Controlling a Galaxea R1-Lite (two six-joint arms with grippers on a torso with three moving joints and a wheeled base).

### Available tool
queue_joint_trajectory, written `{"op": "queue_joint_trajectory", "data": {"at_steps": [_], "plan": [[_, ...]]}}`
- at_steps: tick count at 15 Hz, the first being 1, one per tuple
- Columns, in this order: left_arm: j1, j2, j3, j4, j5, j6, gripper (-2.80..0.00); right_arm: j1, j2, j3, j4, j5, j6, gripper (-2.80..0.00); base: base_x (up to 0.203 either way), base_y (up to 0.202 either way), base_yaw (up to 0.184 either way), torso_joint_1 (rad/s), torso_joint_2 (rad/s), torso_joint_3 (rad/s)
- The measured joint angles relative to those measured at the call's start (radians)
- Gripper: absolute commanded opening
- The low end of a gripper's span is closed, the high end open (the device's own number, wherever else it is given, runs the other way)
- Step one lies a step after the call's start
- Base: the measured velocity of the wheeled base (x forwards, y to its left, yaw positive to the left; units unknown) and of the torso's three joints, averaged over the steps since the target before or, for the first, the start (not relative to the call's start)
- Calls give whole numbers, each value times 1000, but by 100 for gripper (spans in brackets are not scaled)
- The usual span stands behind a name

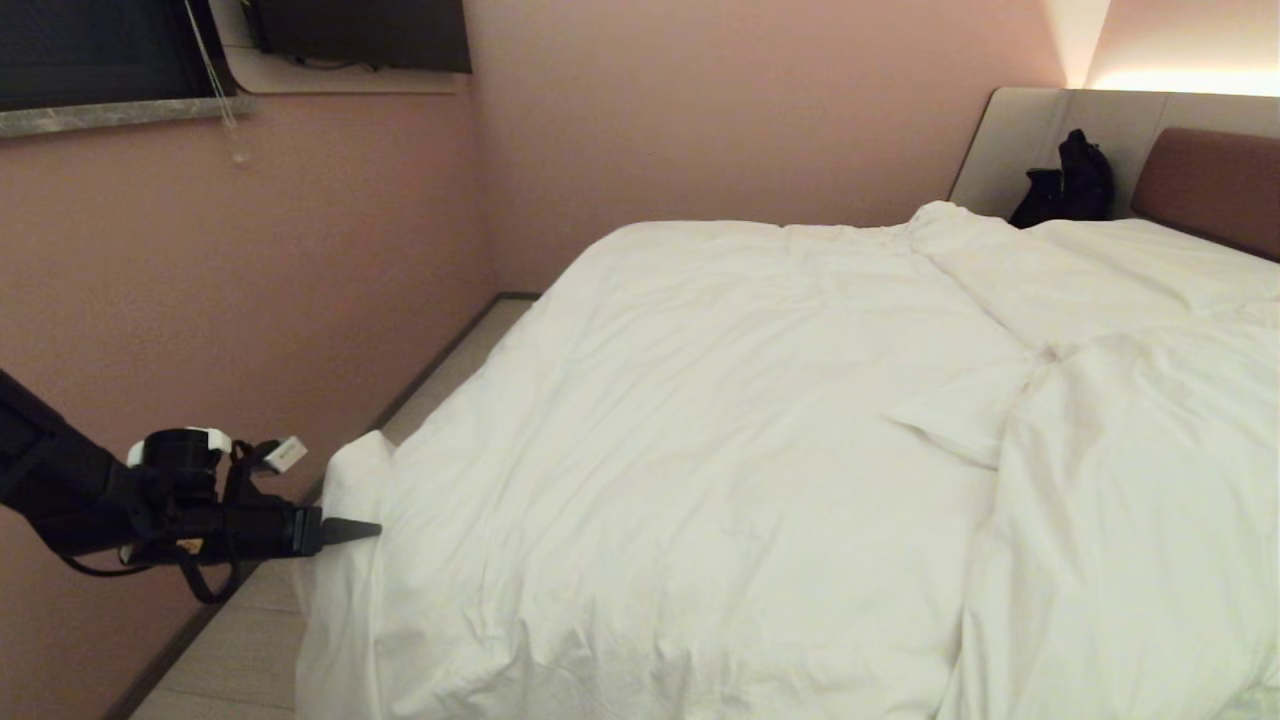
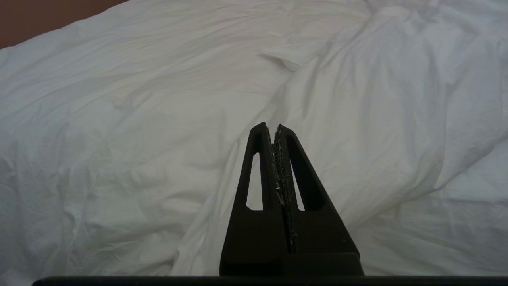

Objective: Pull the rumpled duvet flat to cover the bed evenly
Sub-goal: Flatten the corners of the folded blanket

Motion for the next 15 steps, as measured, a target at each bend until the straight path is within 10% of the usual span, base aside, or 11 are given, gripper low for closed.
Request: {"op": "queue_joint_trajectory", "data": {"at_steps": [5, 6, 15], "plan": [[0, -1, 5, 0, -2, -1, 0, 0, 0, 0, 0, 0, 0, -280, 0, 0, 0, 0, 0, 0], [0, -2, 8, 0, -4, 0, -280, 0, 0, 0, 0, 0, 0, -280, 0, 0, 0, 0, 0, 0], [0, -7, 13, 1, -11, 7, -280, 0, 0, 0, 0, 0, 0, -280, 0, 0, 0, 0, 0, 0]]}}
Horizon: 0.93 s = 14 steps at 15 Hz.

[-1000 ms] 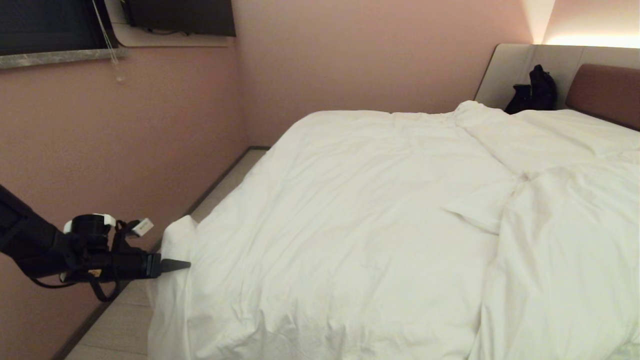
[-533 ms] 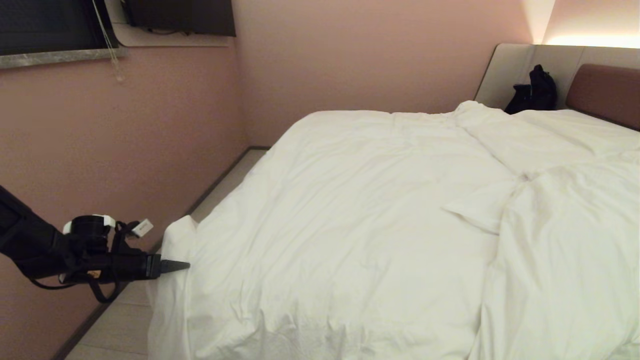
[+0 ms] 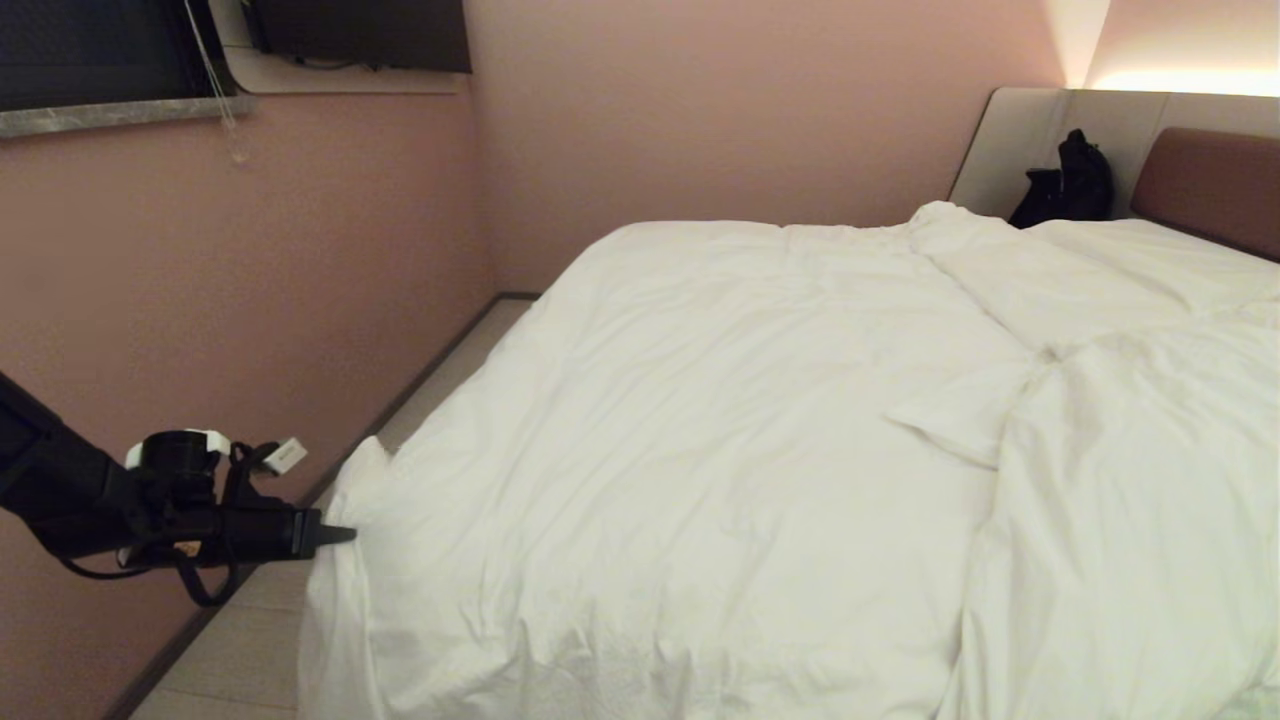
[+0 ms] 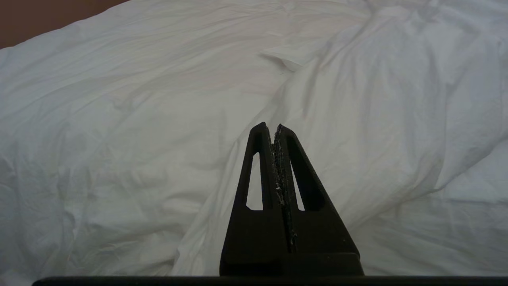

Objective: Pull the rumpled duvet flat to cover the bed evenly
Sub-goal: Flatten the corners of the folded blanket

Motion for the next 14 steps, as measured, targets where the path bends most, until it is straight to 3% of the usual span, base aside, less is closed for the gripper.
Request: {"op": "queue_joint_trajectory", "data": {"at_steps": [8, 14], "plan": [[15, -33, 38, 5, 14, -9, -280, 0, 0, 0, 0, 0, 0, -280, 0, 0, 0, 0, 0, 0], [101, -95, 75, 13, 63, 2, -280, 0, 0, 0, 0, 0, 0, -280, 0, 0, 0, 0, 0, 0]]}}
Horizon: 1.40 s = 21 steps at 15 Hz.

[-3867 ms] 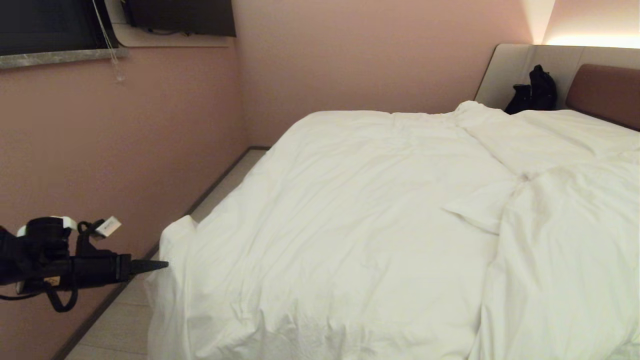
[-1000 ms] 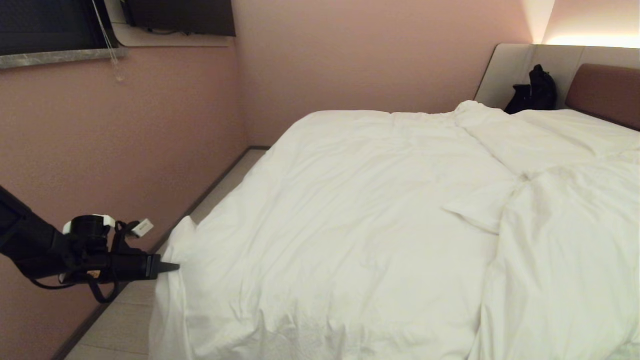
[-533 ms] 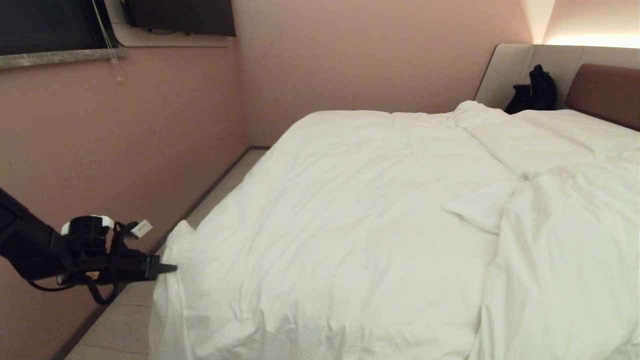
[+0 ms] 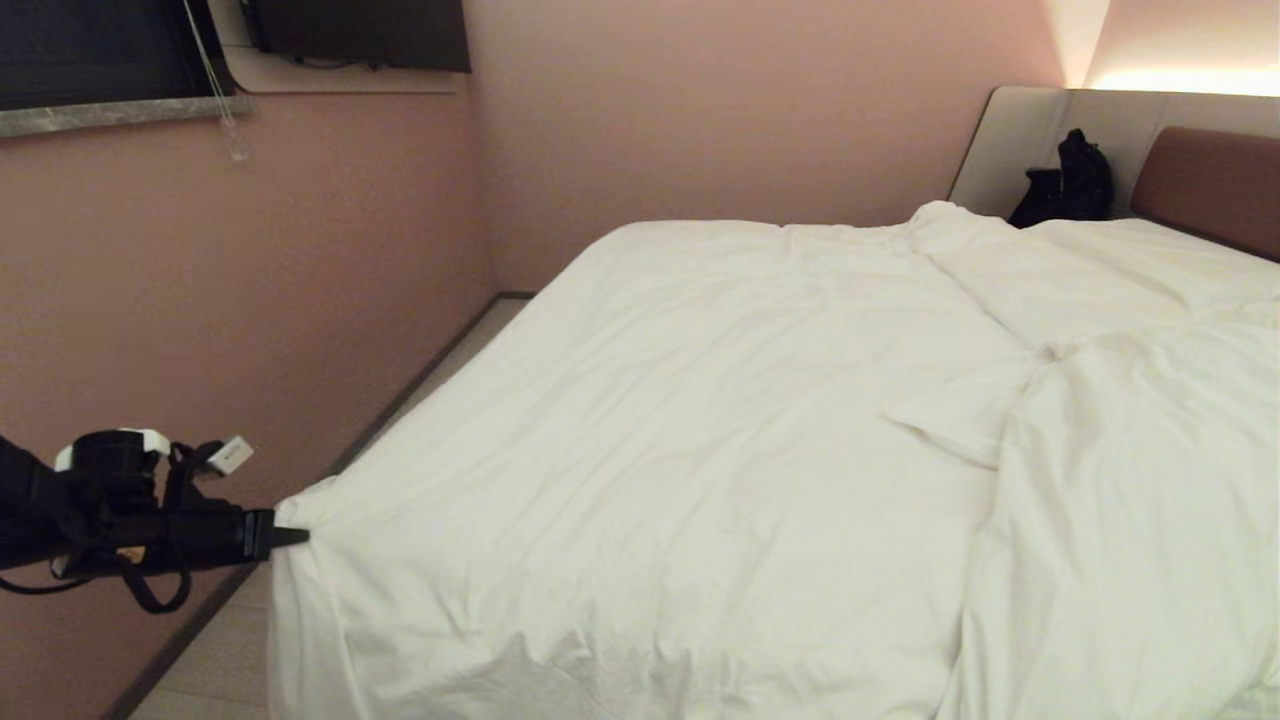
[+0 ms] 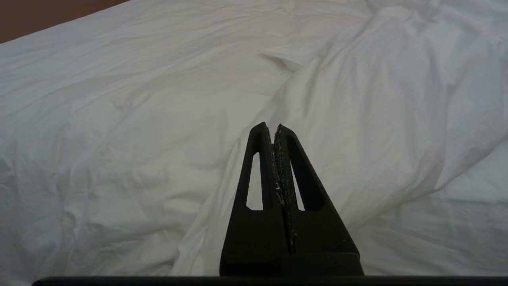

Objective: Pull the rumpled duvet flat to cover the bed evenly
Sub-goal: Flatten the corners of the folded blanket

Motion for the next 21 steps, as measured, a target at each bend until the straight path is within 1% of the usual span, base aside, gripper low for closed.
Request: {"op": "queue_joint_trajectory", "data": {"at_steps": [1, 3, 9, 10, 14, 18, 21], "plan": [[12, -1, 10, 1, 22, 2, -280, 0, 0, 0, 0, 0, 0, -280, 0, 0, 0, 0, 0, 0], [20, -1, 23, 1, 43, 3, -280, 0, 0, 0, 0, 0, 0, -280, 0, 0, 0, 0, 0, 0], [24, -1, 57, -10, 46, 2, -280, 0, 0, 0, 0, 0, 0, -280, 0, 0, 0, 0, 0, 0], [24, 0, 57, -8, 46, 2, 0, 0, 0, 0, 0, 0, 0, -280, 0, 0, 0, 0, 0, 0], [23, 1, 62, 2, 48, -5, 0, 0, 0, 0, 0, 0, 0, -280, 0, 0, 0, 0, 0, 0], [38, -31, 115, -10, 53, -9, 0, 0, 0, 0, 0, 0, 0, -280, 0, 0, 0, 0, 0, 0], [73, -54, 154, -11, 121, -12, 0, 0, 0, 0, 0, 0, 0, -280, 0, 0, 0, 0, 0, 0]]}}
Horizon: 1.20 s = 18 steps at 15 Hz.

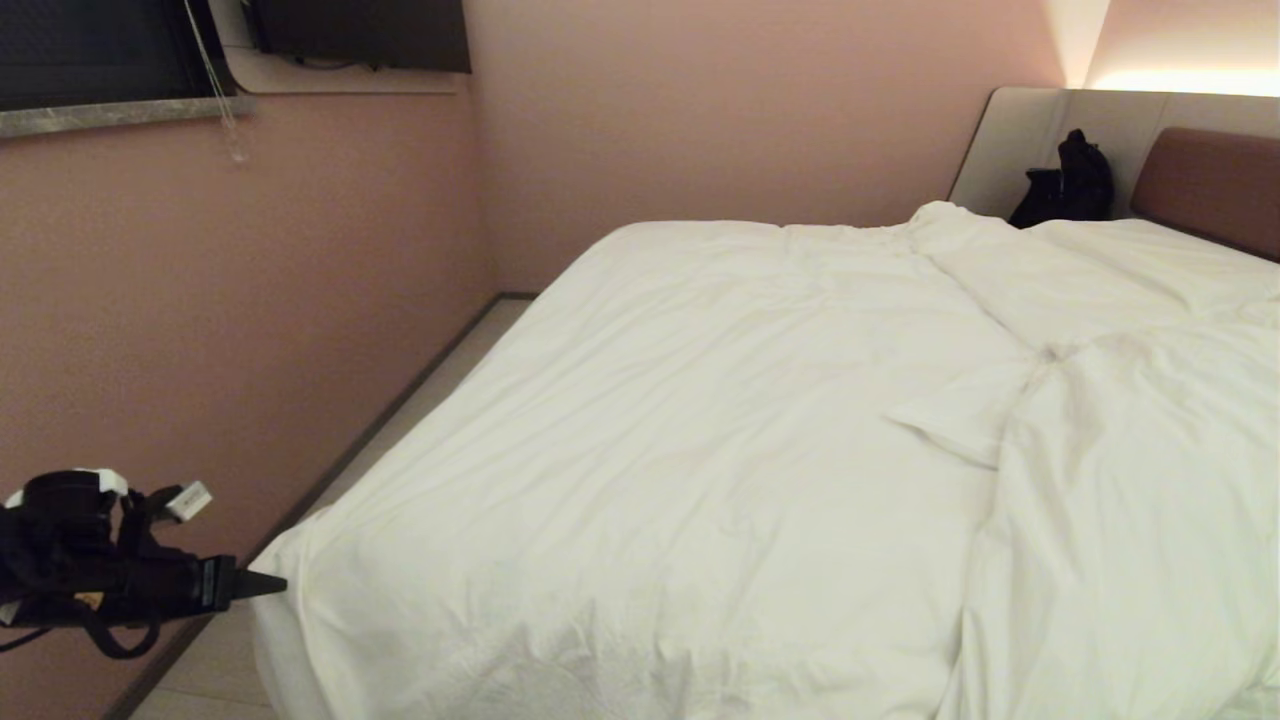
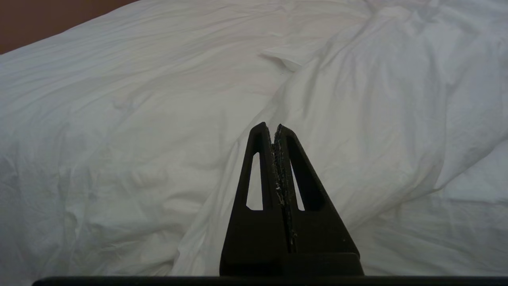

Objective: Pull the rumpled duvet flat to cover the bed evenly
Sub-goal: Flatten the corners of the folded blanket

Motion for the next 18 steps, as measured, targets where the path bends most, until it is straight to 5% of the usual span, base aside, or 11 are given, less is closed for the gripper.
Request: {"op": "queue_joint_trajectory", "data": {"at_steps": [5, 9, 10, 18], "plan": [[61, -47, 21, -20, -184, -10, 0, 0, 0, 0, 0, 0, 0, -280, 0, 0, 0, 0, 0, 0], [58, -78, 16, -20, -247, -11, 0, 0, 0, 0, 0, 0, 0, -280, 0, 0, 0, 0, 0, 0], [47, -85, 13, -20, -250, -12, -280, 0, 0, 0, 0, 0, 0, -280, 0, 0, 0, 0, 0, 0], [-47, -35, -69, -22, -239, -28, -280, 0, 0, 0, 0, 0, 0, -280, 0, 0, 0, 0, 0, 0]]}}
